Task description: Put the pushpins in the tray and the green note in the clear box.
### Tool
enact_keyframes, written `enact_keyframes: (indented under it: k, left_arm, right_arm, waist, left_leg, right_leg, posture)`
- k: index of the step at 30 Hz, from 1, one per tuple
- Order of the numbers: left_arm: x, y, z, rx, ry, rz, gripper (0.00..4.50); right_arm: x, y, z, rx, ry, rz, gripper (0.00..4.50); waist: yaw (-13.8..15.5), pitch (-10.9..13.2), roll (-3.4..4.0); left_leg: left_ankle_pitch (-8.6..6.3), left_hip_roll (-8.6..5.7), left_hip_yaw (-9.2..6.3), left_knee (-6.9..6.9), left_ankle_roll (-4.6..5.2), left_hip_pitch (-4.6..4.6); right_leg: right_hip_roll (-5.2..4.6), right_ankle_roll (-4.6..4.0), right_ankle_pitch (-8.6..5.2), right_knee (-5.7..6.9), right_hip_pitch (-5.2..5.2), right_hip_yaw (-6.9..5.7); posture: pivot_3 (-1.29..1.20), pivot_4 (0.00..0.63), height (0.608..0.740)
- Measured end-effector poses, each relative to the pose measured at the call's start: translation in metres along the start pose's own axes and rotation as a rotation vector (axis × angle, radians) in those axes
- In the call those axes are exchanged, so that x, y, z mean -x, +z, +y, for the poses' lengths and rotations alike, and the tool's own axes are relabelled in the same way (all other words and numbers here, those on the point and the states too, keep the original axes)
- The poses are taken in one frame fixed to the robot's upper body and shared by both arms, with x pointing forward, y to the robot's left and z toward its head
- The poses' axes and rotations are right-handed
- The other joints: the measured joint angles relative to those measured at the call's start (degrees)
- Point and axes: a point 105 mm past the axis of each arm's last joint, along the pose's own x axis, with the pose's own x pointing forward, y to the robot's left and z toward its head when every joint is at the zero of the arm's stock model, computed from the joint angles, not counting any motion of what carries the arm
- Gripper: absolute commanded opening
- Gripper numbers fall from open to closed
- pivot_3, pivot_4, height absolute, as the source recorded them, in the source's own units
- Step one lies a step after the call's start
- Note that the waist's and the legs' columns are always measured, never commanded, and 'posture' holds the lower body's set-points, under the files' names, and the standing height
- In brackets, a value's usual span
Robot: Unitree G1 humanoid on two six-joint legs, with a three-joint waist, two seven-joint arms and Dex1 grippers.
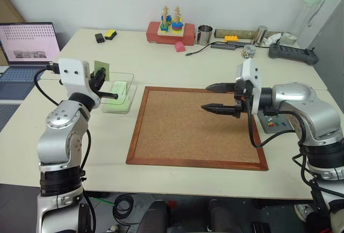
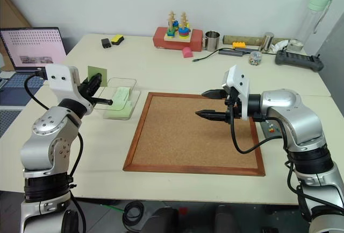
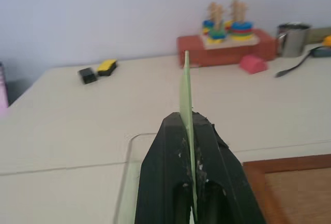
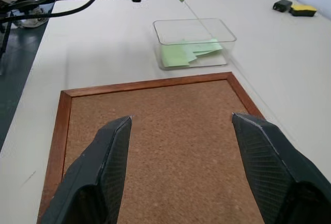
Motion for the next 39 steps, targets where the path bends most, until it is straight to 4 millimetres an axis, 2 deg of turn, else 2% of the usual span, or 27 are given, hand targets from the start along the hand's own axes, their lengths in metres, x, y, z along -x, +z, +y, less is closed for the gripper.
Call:
enact_keyframes:
  k: [2,7,13,16,19,22,24,29,31,33,35,39]
  left_arm:
    - [-0.006,-0.005,0.003,-0.008,0.018,0.022,0.0]
    - [-0.014,-0.016,0.002,-0.007,0.01,0.066,0.88]
    - [-0.016,-0.017,-0.003,-0.012,-0.022,0.073,2.13]
    - [-0.014,-0.011,-0.004,-0.024,-0.042,0.064,2.66]
    - [-0.01,0.007,-0.005,-0.07,-0.084,0.029,3.23]
    - [0.001,0.024,-0.002,-0.164,-0.141,0.019,3.23]
    - [0.012,0.024,0.004,-0.223,-0.196,0.071,3.23]
    - [0.046,0.006,0.017,-0.338,-0.358,0.208,3.23]
    - [0.069,-0.005,0.031,-0.414,-0.436,0.301,3.23]
    - [0.083,-0.009,0.047,-0.421,-0.449,0.354,3.23]
    - [0.098,-0.011,0.053,-0.43,-0.492,0.389,3.23]
    - [0.129,-0.034,0.063,-0.413,-0.58,0.509,3.23]
  right_arm:
    - [0.0,0.0,0.0,-0.001,0.002,0.0,3.2]
    - [-0.001,0.0,0.002,-0.007,0.008,0.004,3.21]
    - [0.0,0.004,0.004,-0.004,0.007,-0.012,3.21]
    - [0.001,0.005,0.003,-0.007,0.0,-0.014,3.21]
    - [0.004,0.005,0.001,-0.006,-0.014,-0.015,3.21]
    - [0.012,0.004,-0.004,-0.002,-0.048,-0.004,3.21]
    - [0.024,0.0,-0.009,0.003,-0.093,0.017,3.21]
    - [0.058,-0.032,-0.016,0.019,-0.186,0.144,3.21]
    - [0.08,-0.048,-0.017,0.018,-0.222,0.225,3.21]
    - [0.103,-0.062,-0.022,-0.007,-0.281,0.29,3.21]
    - [0.115,-0.068,-0.019,-0.01,-0.285,0.325,3.21]
    - [0.15,-0.092,-0.012,-0.097,-0.314,0.436,3.21]
  waist:
    - [0.0,0.0,-0.01]
    - [-0.4,0.0,-0.01]
    - [-0.6,0.0,-0.01]
    - [-0.6,0.0,-0.01]
    - [-0.6,0.0,-0.01]
    - [-0.7,0.0,0.0]
    - [-0.7,0.0,0.0]
    - [-0.8,0.0,0.01]
    - [-0.8,0.0,0.02]
    - [-0.8,0.1,0.05]
    - [-0.8,0.1,0.05]
    - [-0.8,0.1,0.07]
  left_leg:
    - [0.15,0.01,0.03,0.0,-0.24,-0.25]
    - [0.15,0.05,0.07,-0.04,-0.24,-0.23]
    - [0.13,0.06,0.11,-0.03,-0.21,-0.23]
    - [0.07,0.06,0.12,-0.02,-0.11,-0.23]
    - [0.07,0.07,0.12,-0.03,-0.11,-0.22]
    - [0.07,0.08,0.17,-0.05,-0.1,-0.22]
    - [0.05,0.09,0.2,-0.06,-0.08,-0.21]
    - [0.04,0.11,0.33,-0.08,-0.06,-0.19]
    - [0.04,0.15,0.45,-0.13,-0.06,-0.17]
    - [0.04,0.18,0.5,-0.11,-0.05,-0.17]
    - [0.03,0.23,0.56,-0.11,-0.04,-0.14]
    - [0.03,0.26,0.62,-0.11,-0.03,-0.11]
  right_leg:
    - [0.0,-0.04,0.09,0.08,-0.34,0.02]
    - [0.02,-0.04,0.1,0.09,-0.36,0.04]
    - [0.03,-0.04,0.1,0.12,-0.38,0.08]
    - [0.03,-0.04,0.1,0.13,-0.38,0.09]
    - [0.03,-0.04,0.1,0.13,-0.38,0.1]
    - [0.04,-0.04,0.1,0.13,-0.4,0.12]
    - [0.04,-0.05,0.1,0.1,-0.4,0.14]
    - [0.04,-0.05,0.09,0.09,-0.4,0.21]
    - [0.02,-0.09,0.07,0.05,-0.42,0.25]
    - [0.02,-0.13,0.04,0.07,-0.41,0.2]
    - [0.03,-0.2,0.0,0.05,-0.39,0.18]
    - [0.03,-0.24,-0.03,0.05,-0.36,0.19]
  posture:
    - [0.0,0.15,0.74]
    - [0.0,0.15,0.74]
    - [0.0,0.15,0.74]
    - [0.0,0.15,0.74]
    - [0.0,0.15,0.74]
    - [0.0,0.15,0.74]
    - [0.0,0.15,0.74]
    - [0.0,0.15,0.74]
    - [0.0,0.15,0.74]
    - [0.0,0.15,0.74]
    - [0.0,0.15,0.74]
    - [0.0,0.15,0.74]
